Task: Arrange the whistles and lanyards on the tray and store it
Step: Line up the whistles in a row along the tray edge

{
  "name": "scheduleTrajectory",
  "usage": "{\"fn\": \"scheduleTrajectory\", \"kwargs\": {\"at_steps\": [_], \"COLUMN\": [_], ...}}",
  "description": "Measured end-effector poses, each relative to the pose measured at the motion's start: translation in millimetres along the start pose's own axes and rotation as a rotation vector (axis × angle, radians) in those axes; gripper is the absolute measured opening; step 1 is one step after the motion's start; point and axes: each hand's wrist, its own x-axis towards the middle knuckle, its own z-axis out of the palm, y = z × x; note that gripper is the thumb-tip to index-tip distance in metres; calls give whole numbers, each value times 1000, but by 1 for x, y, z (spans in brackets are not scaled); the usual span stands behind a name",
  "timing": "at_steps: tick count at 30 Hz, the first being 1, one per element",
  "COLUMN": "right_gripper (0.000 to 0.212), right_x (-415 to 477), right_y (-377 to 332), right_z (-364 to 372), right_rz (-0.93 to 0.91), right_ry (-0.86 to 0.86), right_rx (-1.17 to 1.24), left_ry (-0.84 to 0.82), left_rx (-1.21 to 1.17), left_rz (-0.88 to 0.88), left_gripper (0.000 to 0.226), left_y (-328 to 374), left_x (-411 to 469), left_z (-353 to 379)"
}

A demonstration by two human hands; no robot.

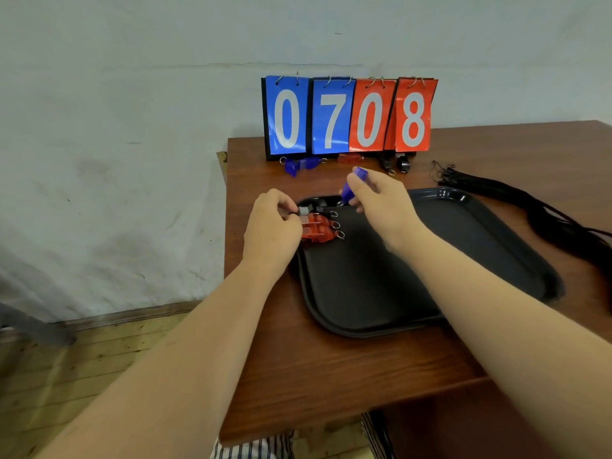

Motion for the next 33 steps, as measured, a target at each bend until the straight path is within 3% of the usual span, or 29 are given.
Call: {"fn": "scheduleTrajectory", "kwargs": {"at_steps": [3, 14, 19, 24, 28, 33], "right_gripper": [28, 35, 33, 34, 37, 28], "right_x": [-6, 1, 6, -2, -2, -6], "right_y": [-1, -12, -10, 4, 4, 4], "right_z": [-2, -5, -7, -5, -6, -1], "right_rz": [105, 319, 367, 189, 211, 199], "right_ry": [34, -123, -111, -108, -108, -263], "right_rx": [189, 397, 505, 216, 225, 175], "left_ry": [2, 9, 16, 16, 16, 9], "left_rx": [3, 27, 26, 24, 20, 21], "left_rz": [-4, -34, -25, -26, -26, -24], "left_gripper": [18, 19, 19, 18, 18, 18], "left_y": [1, 2, 1, 2, 2, 1], "left_x": [-2, 0, -2, -1, -2, -1], "left_z": [0, 3, 2, 2, 2, 2]}}
